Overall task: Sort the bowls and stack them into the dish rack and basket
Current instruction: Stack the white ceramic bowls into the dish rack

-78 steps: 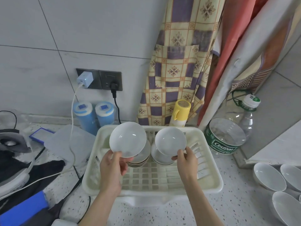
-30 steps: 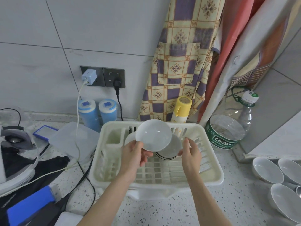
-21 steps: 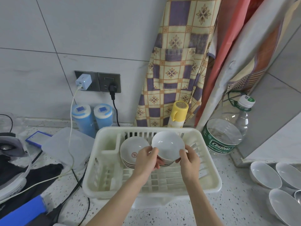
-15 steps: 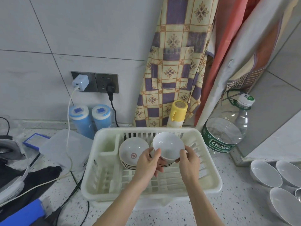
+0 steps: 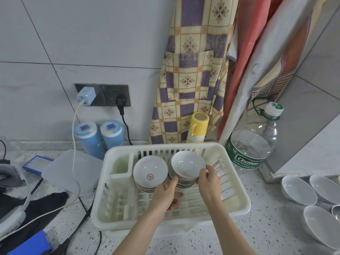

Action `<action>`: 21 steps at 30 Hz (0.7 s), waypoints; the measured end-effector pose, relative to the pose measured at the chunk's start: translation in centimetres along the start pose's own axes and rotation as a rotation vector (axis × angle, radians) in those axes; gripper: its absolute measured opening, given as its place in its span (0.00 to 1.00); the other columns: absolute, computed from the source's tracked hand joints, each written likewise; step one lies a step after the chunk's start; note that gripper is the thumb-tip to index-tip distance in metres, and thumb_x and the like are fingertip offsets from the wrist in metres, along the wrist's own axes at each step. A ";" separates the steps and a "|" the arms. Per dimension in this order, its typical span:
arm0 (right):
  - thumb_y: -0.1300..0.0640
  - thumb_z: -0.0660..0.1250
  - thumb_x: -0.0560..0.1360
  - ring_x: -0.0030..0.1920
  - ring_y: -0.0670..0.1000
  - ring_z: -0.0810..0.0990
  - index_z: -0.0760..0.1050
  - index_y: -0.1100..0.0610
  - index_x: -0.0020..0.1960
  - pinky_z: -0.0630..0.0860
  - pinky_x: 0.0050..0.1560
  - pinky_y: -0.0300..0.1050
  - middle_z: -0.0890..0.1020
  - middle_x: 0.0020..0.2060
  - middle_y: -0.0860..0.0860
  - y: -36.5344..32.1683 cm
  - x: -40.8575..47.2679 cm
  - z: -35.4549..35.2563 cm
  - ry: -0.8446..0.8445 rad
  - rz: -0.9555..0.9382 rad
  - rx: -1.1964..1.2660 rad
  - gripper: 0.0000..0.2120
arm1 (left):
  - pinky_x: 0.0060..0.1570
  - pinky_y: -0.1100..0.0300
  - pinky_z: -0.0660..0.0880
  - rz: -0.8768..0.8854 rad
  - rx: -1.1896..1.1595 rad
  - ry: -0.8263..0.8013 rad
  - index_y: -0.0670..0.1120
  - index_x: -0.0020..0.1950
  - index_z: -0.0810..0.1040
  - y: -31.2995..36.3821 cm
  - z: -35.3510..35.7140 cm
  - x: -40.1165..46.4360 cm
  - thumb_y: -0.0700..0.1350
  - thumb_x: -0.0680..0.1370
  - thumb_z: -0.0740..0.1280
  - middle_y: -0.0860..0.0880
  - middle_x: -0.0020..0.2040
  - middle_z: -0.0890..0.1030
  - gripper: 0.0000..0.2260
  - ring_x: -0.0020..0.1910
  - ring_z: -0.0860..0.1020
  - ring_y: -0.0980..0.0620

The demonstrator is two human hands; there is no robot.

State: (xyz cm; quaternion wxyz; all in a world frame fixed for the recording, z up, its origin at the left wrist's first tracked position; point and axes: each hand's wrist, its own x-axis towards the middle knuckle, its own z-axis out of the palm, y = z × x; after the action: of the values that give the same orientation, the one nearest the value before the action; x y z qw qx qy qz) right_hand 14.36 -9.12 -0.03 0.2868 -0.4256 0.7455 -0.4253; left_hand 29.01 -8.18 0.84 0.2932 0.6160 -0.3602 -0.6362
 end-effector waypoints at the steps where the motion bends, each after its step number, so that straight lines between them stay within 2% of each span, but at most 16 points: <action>1: 0.56 0.55 0.78 0.42 0.54 0.81 0.73 0.53 0.58 0.77 0.42 0.51 0.82 0.39 0.50 0.0 0.0 0.0 0.001 0.001 -0.016 0.12 | 0.20 0.65 0.67 -0.001 -0.013 0.002 0.44 0.54 0.73 0.0 0.2 0.1 0.60 0.79 0.63 0.44 0.44 0.86 0.19 0.21 0.75 0.56; 9: 0.56 0.53 0.80 0.46 0.55 0.76 0.72 0.57 0.64 0.71 0.44 0.49 0.81 0.45 0.52 -0.4 -0.3 0.2 -0.017 -0.005 -0.172 0.17 | 0.20 0.65 0.68 0.013 -0.069 0.009 0.46 0.51 0.74 -0.3 0.9 0.6 0.61 0.78 0.64 0.43 0.48 0.85 0.17 0.23 0.78 0.56; 12: 0.55 0.53 0.80 0.47 0.58 0.78 0.72 0.57 0.64 0.73 0.45 0.51 0.82 0.45 0.54 -0.4 -0.4 0.2 -0.033 -0.031 -0.224 0.17 | 0.22 0.64 0.70 0.015 -0.086 0.010 0.49 0.51 0.74 -0.7 0.9 0.9 0.60 0.79 0.64 0.43 0.48 0.84 0.14 0.25 0.80 0.55; 21: 0.52 0.55 0.80 0.49 0.56 0.79 0.69 0.51 0.68 0.74 0.46 0.50 0.83 0.47 0.53 -0.5 -0.4 0.2 -0.033 0.015 -0.244 0.17 | 0.19 0.64 0.67 0.018 -0.125 0.056 0.47 0.51 0.75 -1.0 1.4 1.4 0.54 0.81 0.63 0.43 0.47 0.84 0.11 0.25 0.80 0.54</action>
State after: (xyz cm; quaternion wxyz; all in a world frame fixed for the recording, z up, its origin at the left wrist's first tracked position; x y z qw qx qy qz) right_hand 14.88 -9.02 0.36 0.2484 -0.4587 0.7900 -0.3223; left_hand 27.64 -8.61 -0.81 0.3469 0.6107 -0.3172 -0.6373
